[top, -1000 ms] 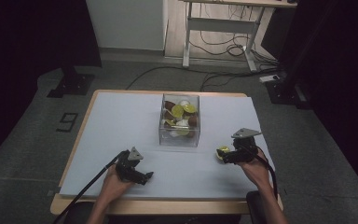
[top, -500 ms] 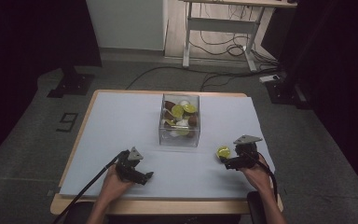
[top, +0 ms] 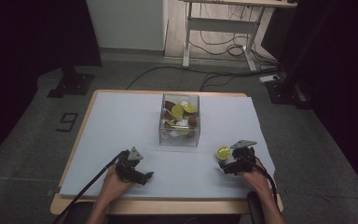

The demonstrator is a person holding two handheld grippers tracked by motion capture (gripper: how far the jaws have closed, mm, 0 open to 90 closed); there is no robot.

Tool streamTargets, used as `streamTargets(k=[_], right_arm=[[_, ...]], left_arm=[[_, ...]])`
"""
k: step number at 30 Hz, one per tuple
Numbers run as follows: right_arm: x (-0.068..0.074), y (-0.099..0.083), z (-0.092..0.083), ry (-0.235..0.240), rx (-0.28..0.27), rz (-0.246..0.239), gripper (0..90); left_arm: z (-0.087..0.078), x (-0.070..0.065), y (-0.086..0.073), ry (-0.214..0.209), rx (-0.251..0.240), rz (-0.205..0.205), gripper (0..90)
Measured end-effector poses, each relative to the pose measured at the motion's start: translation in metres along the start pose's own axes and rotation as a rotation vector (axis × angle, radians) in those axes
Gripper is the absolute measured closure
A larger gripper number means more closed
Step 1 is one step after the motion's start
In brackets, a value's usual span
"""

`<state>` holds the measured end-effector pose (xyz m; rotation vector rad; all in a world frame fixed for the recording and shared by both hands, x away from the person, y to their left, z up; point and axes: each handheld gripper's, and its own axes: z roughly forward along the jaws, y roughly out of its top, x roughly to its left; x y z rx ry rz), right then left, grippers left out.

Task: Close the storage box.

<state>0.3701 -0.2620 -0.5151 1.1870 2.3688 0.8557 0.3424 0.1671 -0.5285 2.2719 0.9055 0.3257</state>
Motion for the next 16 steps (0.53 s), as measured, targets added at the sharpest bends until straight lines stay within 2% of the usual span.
streamTargets(k=[6, 8, 14, 16], right_arm=[[0.001, -0.006, 0.01, 0.03, 0.036, 0.016, 0.0], [-0.001, -0.008, 0.011, 0.041, 0.015, 0.033, 0.0], [-0.003, -0.018, 0.012, 0.063, -0.068, 0.008, 0.0], [-0.003, -0.019, 0.012, 0.065, -0.076, 0.005, 0.0]], left_arm=[[0.0, 0.0, 0.0, 0.0, 0.0, 0.0, 0.0], [0.0, 0.0, 0.0, 0.0, 0.0, 0.0, 0.0], [0.0, 0.0, 0.0, 0.001, 0.0, 0.002, 0.0], [0.0, -0.001, 0.0, 0.002, 0.001, 0.003, 0.0]])
